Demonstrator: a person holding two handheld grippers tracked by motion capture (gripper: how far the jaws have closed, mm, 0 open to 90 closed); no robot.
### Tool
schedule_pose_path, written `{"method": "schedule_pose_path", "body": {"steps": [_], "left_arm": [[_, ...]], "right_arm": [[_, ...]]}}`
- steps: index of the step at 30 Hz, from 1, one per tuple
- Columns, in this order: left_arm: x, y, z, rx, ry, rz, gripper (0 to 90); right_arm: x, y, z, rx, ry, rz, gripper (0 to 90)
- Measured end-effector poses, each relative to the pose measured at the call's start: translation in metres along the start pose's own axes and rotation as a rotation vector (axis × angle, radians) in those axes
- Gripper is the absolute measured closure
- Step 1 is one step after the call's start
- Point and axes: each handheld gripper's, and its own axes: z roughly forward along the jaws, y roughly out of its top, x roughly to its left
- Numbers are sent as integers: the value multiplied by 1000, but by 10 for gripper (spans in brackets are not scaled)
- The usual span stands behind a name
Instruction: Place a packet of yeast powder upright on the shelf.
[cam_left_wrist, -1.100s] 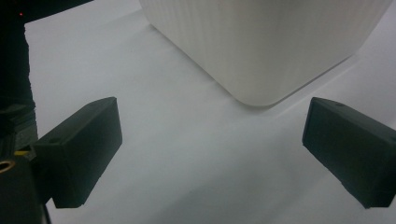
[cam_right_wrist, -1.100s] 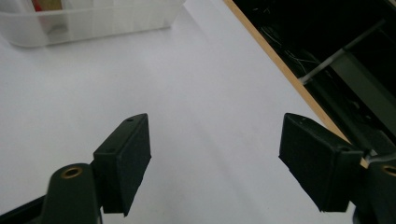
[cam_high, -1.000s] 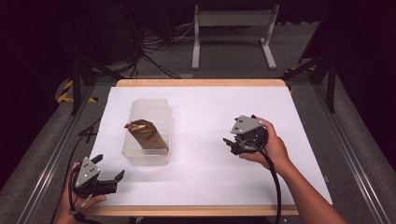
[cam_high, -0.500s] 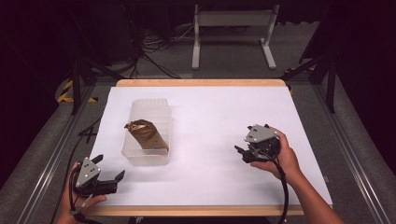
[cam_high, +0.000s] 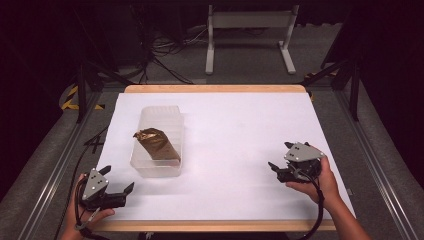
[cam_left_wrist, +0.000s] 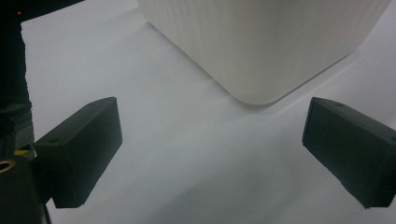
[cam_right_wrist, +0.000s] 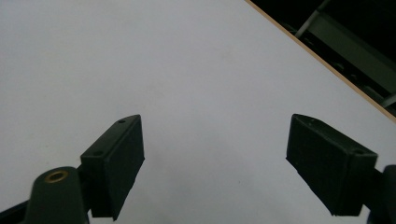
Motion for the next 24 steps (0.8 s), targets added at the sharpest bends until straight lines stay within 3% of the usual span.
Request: {"method": "schedule_pose_path", "body": {"steps": [4,15,24], "left_arm": [[0,0,0,1,0,0,57],[0,0,0,0,2,-1,58],[0,1,1,-1,5,-8,57]], "right_arm": [[-3,-9,-6,-13,-20,22,193],[-8,-44,-18,-40,-20,59,174],[-11,-69,-28,-68,-60,89,132]]}}
